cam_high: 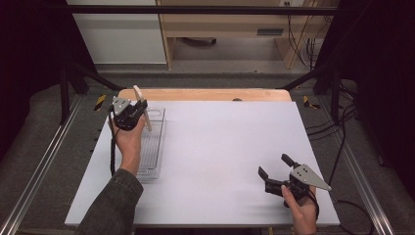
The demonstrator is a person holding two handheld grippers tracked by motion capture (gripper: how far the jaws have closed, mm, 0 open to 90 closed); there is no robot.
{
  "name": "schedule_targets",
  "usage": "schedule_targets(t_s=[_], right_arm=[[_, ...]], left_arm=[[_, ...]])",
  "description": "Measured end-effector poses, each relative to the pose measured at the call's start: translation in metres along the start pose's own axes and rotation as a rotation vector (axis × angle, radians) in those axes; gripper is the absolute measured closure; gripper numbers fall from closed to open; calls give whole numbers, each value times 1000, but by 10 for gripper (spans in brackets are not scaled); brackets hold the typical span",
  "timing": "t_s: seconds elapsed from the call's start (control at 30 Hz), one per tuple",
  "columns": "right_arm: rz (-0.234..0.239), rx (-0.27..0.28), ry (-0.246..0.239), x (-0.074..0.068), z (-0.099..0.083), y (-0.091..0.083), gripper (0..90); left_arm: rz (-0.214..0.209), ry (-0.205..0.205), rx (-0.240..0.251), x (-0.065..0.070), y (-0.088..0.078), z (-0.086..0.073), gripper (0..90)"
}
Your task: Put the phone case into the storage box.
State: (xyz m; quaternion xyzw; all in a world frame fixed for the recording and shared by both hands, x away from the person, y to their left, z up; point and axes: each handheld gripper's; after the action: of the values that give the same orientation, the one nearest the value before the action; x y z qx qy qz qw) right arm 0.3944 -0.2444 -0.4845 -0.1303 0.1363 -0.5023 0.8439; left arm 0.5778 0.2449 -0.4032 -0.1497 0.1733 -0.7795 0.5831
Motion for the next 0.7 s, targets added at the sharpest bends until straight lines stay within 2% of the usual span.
schedule_targets(t_s=[0.47,0.7], right_arm=[[0,-1,3,0,0,0,38],[-2,0,7,1,0,0,39]], left_arm=[[2,-9,-3,-2,-1,-1,811],[-7,-35,-10,-4,4,-3,811]])
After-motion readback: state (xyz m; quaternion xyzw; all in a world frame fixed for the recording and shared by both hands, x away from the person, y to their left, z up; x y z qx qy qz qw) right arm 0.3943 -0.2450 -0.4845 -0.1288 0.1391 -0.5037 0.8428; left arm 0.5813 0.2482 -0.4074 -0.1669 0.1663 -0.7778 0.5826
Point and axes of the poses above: each handheld gripper's, and its own axes: y roughly forward along the jaws, z roughly out of its top, x roughly to its right, and after that the axes turned 12 degrees about -x, right-handed
